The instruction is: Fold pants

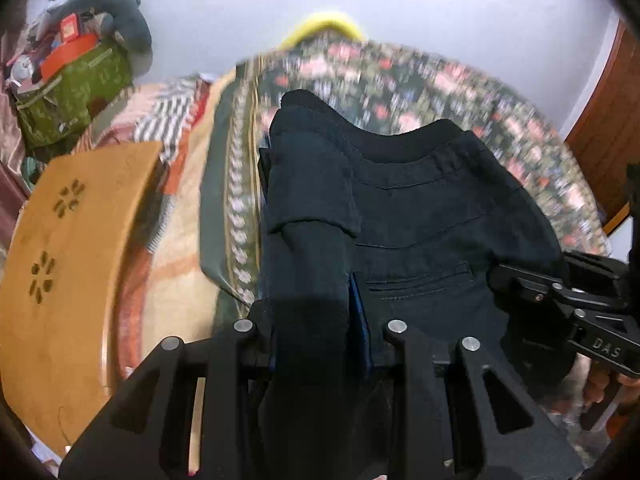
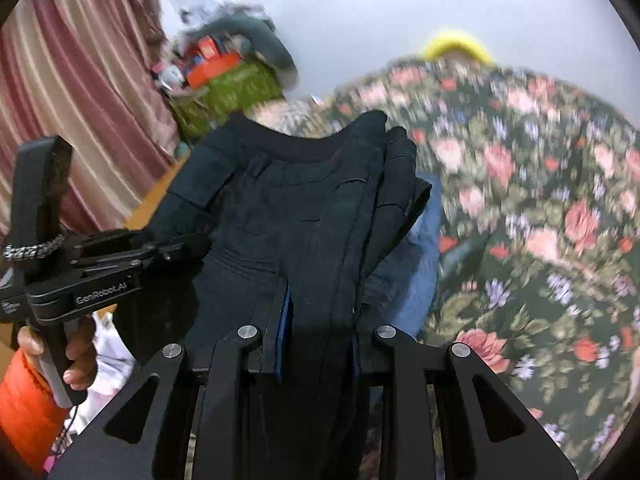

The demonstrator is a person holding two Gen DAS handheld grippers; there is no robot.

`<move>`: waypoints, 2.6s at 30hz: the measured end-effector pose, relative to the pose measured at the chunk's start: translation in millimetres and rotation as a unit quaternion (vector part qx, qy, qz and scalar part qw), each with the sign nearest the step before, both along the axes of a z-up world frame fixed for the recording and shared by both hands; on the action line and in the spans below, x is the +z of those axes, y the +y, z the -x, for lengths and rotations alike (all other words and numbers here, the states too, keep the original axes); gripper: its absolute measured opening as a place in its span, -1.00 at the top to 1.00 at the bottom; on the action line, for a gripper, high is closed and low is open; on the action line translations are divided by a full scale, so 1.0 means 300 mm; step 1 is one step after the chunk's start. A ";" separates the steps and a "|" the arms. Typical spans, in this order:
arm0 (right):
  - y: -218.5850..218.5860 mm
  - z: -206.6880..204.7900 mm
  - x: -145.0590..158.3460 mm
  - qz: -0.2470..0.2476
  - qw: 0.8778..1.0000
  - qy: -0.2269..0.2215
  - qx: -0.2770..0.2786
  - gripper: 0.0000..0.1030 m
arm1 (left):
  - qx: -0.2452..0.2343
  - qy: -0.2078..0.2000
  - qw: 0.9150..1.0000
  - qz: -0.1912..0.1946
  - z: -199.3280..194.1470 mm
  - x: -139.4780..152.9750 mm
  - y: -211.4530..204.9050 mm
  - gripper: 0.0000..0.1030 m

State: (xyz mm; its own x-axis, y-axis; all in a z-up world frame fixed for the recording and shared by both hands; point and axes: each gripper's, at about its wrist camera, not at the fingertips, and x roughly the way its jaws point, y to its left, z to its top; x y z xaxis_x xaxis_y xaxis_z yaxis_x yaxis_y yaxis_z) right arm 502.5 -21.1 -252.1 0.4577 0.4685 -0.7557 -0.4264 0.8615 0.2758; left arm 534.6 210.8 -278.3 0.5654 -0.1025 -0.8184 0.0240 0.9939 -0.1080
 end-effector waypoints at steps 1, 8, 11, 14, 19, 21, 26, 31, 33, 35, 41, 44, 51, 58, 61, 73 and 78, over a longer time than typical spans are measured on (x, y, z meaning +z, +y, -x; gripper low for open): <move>0.001 -0.011 -0.037 0.009 1.000 0.012 0.001 0.60 | -0.001 0.012 1.000 0.000 -0.012 -0.035 -0.002 0.43; -0.018 0.000 -0.113 0.035 0.998 0.048 -0.008 0.41 | 0.019 0.032 0.999 -0.003 -0.018 -0.135 0.014 -0.08; -0.026 0.040 -0.099 0.057 0.997 0.041 -0.018 0.36 | 0.027 0.031 0.999 -0.013 0.016 -0.105 0.037 -0.24; -0.039 0.106 -0.052 0.078 0.997 0.025 -0.009 0.30 | 0.034 0.025 0.999 -0.023 0.074 -0.040 0.053 -0.24; -0.102 0.244 0.132 0.052 0.998 -0.028 -0.017 0.30 | 0.039 -0.015 0.999 -0.025 0.212 0.156 0.063 -0.24; -0.123 0.301 0.216 0.039 0.997 -0.055 -0.021 0.30 | 0.034 -0.041 0.998 -0.030 0.295 0.271 0.047 -0.26; -0.168 0.507 0.497 0.000 0.989 -0.146 -0.037 0.30 | 0.024 -0.117 0.992 -0.039 0.524 0.546 -0.022 -0.28; -0.176 0.784 0.759 -0.041 0.968 -0.245 -0.038 0.30 | 0.018 -0.204 0.978 -0.043 0.795 0.783 -0.095 -0.28; -0.160 0.895 0.829 -0.046 0.957 -0.283 -0.036 0.30 | 0.019 -0.243 0.968 -0.055 0.920 0.860 -0.126 -0.28; -0.140 1.000 0.880 -0.047 0.947 -0.317 -0.033 0.30 | 0.018 -0.278 0.959 -0.059 1.033 0.916 -0.148 -0.28; -0.104 1.247 0.914 -0.055 0.928 -0.368 -0.032 0.29 | 0.034 -0.344 0.937 -0.050 1.319 0.981 -0.186 -0.35; -0.087 1.314 0.895 -0.046 0.922 -0.382 -0.034 0.18 | 0.039 -0.368 0.928 -0.052 1.424 0.973 -0.207 -0.53; -0.082 1.372 0.866 -0.032 0.916 -0.395 -0.066 -0.62 | 0.052 -0.384 0.920 -0.057 1.551 0.932 -0.232 -1.00; -0.100 1.403 0.861 -0.036 0.915 -0.389 -0.096 -1.00 | 0.051 -0.377 0.923 -0.054 1.562 0.909 -0.239 -1.00; -0.103 1.413 0.853 -0.035 0.916 -0.387 -0.099 -1.00 | 0.054 -0.377 0.923 -0.056 1.570 0.904 -0.250 -1.00; -0.132 1.424 0.834 -0.036 0.917 -0.382 -0.106 -1.00 | 0.048 -0.381 0.921 -0.059 1.573 0.897 -0.267 -1.00; -0.142 1.430 0.827 -0.035 0.918 -0.379 -0.107 -1.00 | 0.044 -0.379 0.923 -0.057 1.569 0.890 -0.272 -1.00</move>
State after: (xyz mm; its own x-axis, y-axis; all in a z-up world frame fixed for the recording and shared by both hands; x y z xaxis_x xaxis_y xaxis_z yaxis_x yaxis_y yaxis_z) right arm 73.4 -63.7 -4.0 0.9277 0.3408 -0.1525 -0.3408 0.9397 0.0273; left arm 63.9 129.2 -11.2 0.9817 0.0337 -0.1874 -0.0319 0.9994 0.0127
